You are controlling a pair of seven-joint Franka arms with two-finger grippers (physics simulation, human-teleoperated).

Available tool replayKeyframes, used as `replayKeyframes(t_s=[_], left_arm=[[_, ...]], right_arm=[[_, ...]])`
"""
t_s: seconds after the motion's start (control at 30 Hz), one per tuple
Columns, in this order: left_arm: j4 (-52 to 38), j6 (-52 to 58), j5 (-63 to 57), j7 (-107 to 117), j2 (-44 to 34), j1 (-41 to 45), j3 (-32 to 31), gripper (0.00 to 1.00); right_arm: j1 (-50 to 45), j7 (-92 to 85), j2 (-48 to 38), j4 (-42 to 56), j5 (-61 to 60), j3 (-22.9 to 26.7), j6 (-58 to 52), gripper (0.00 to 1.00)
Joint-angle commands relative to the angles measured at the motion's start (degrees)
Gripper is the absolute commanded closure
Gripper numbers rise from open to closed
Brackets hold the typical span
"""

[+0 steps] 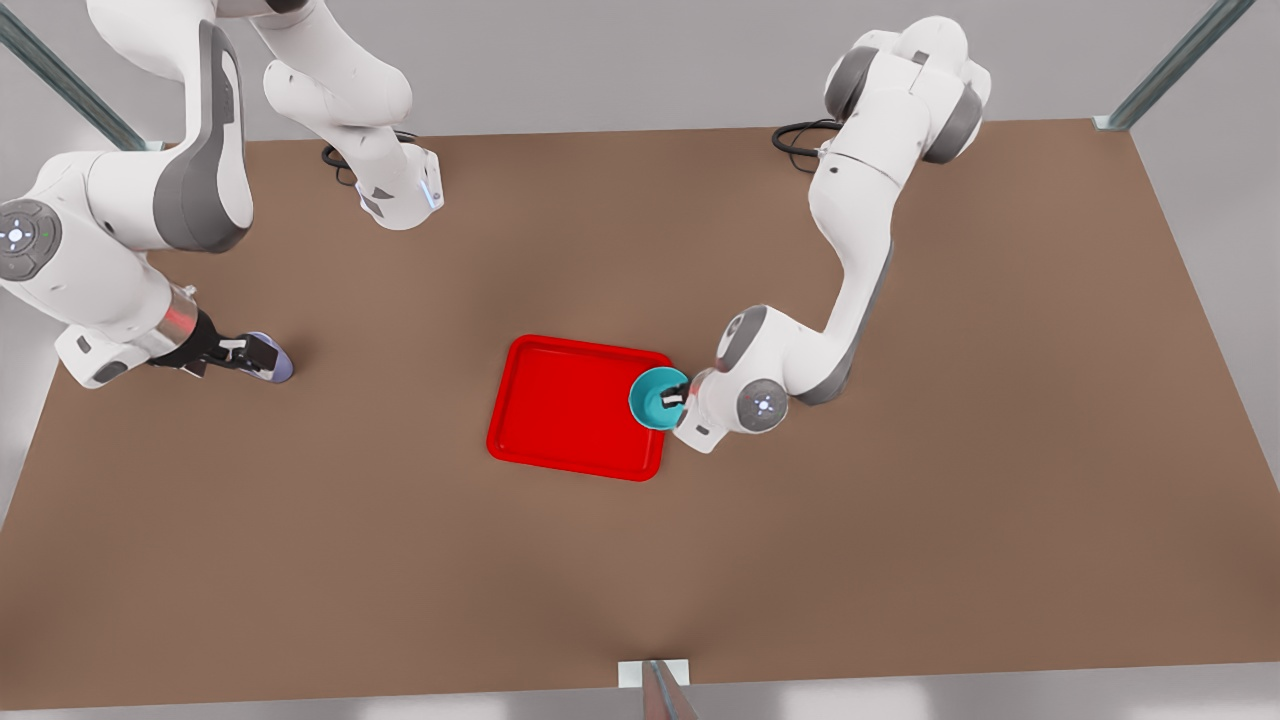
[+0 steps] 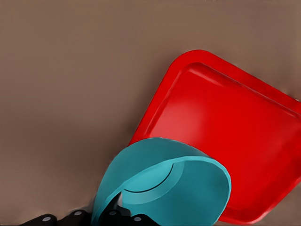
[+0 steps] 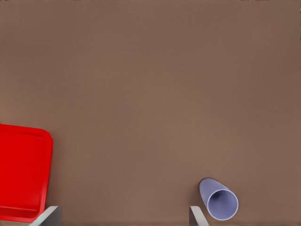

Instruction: Place the bowl on the tray with the left arm and the cup on the tray with the right arm

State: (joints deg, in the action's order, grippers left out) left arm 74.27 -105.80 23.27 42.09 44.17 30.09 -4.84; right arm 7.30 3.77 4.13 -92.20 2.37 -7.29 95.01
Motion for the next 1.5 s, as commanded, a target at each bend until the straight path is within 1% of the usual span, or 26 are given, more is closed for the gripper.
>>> replayKeyframes(t_s=[0.0, 0.13, 0.27, 0.3, 0.33, 0.37, 0.4, 0.43, 0.47, 0.5, 0.53, 0.57, 0.6, 0.63, 0.67, 0.7, 0.73, 0.77, 0.8, 0.83, 0.87, 0.93, 1.07, 1.2, 1.3, 1.47], left_arm=[[-0.35, 0.16, -0.51, 0.62, 0.39, -0.03, -0.25, 0.79], [-1.94, -0.98, 1.86, 3.00, 3.82, 2.95, -0.61, 0.79], [-1.85, -4.33, 1.95, 1.24, 6.63, 3.22, -0.61, 0.79], [-1.76, -4.24, 1.69, -0.25, 6.81, 3.13, -0.61, 0.67], [-1.59, -4.24, 1.43, -1.74, 6.81, 2.87, -0.61, 0.65], [-1.59, -4.24, 1.34, -2.62, 6.81, 2.60, -0.60, 0.53], [-1.67, -3.97, 0.90, -3.24, 6.72, 2.51, -0.52, 0.22], [-2.03, -3.27, 0.63, -3.06, 6.28, 2.43, -0.26, 0.13], [-2.38, -2.13, -0.59, -3.06, 5.41, 2.34, 0.01, 0.09], [-5.53, 5.22, -5.68, -5.94, 3.39, 0.51, 1.15, 0.00], [-6.51, 10.33, -11.46, -11.73, 1.02, -1.17, 1.94, 0.00], [-6.42, 15.35, -14.66, -24.03, -4.25, -5.56, 2.73, 0.00], [-6.42, 20.80, -20.01, -37.41, -9.88, -8.74, 6.68, 0.00], [-6.42, 24.41, -23.53, -46.65, -12.52, -8.74, 11.78, 0.00], [-6.42, 26.96, -23.80, -50.17, -14.72, -8.74, 16.44, 0.00], [-6.33, 29.60, -24.33, -51.67, -16.74, -8.74, 19.17, 0.00], [-5.37, 29.78, -24.59, -51.67, -18.76, -9.61, 19.87, 0.00], [-3.18, 29.07, -27.14, -50.61, -20.61, -11.36, 17.60, 0.00], [-0.28, 26.19, -30.56, -47.81, -23.33, -17.08, 9.16, 0.00], [4.74, 18.62, -30.57, -44.82, -26.94, -19.02, 6.43, 0.00], [5.36, 18.61, -29.86, -45.51, -28.43, -19.90, 6.34, 0.00], [4.30, 19.23, -29.78, -45.43, -28.00, -19.90, 6.60, 0.00], [4.74, 20.63, -26.88, -45.87, -26.76, -19.72, 5.99, 0.00], [4.57, 20.72, -24.77, -45.60, -25.97, -19.46, 5.90, 0.00], [4.74, 20.90, -24.77, -45.60, -25.97, -19.46, 5.90, 0.00], [4.83, 20.81, -24.77, -45.51, -25.53, -19.46, 5.90, 0.00]], right_arm=[[0.00, -0.08, 0.00, 0.00, 0.00, -0.01, 0.00, 0.00], [0.00, 0.00, -0.08, 0.00, 0.00, -0.01, 0.00, 0.00], [0.00, -0.08, 0.00, 0.00, 0.00, -0.01, 0.00, 0.00], [0.00, 0.00, 0.00, 0.00, 0.00, -0.01, 0.09, 0.00], [0.00, 0.00, 0.53, 0.52, -0.09, -0.01, 0.18, 0.00], [0.00, 0.00, 1.41, 1.76, 0.00, -0.01, -0.09, 0.00], [0.00, 0.00, 1.41, 1.76, 0.00, -0.01, -0.18, 0.00], [-0.09, 0.00, 1.41, 1.76, 0.00, -0.01, -0.26, 0.00], [-0.09, 0.00, 1.41, 1.76, 0.00, -0.01, -0.35, 0.00], [0.09, 0.09, 1.41, 1.50, 0.00, 0.08, -0.88, 0.00], [0.61, 0.09, 1.58, 1.06, -0.09, 1.04, -2.02, 0.00], [0.70, 0.18, 2.55, 0.71, -0.09, 1.22, -2.02, 0.00], [1.67, 0.18, 4.83, 0.88, -0.09, 1.40, -1.49, 0.00], [3.07, 0.09, 6.94, 1.41, 0.00, 1.75, -1.41, 0.00], [3.43, 0.18, 7.04, 1.41, 0.35, 1.84, -1.58, 0.00], [3.52, 0.18, 6.42, 1.49, 0.53, 1.93, -5.61, 0.00], [3.16, 0.27, 5.63, 0.44, 0.35, 1.66, -7.38, 0.00], [2.90, 0.27, 3.00, -3.51, 0.09, 1.57, -6.15, 0.00], [3.51, 0.09, -5.52, -14.57, 0.00, 1.75, 1.13, 0.00], [3.60, 0.09, -13.08, -24.77, 0.00, 1.93, 8.17, 0.00], [3.34, -2.71, -13.27, -25.66, 0.00, 2.10, 7.30, 0.00], [5.27, -2.81, -10.99, -25.75, 0.26, 2.28, 8.08, 0.00], [9.32, -2.81, -5.01, -25.66, 1.76, 2.72, 15.20, 0.00], [8.53, -2.81, -5.18, -30.85, 2.11, 2.89, 20.57, 0.00], [8.17, -2.63, -7.99, -35.77, 2.11, 2.54, 22.15, 0.00], [8.26, -2.63, -8.17, -37.00, 2.11, 2.54, 23.20, 0.00]])
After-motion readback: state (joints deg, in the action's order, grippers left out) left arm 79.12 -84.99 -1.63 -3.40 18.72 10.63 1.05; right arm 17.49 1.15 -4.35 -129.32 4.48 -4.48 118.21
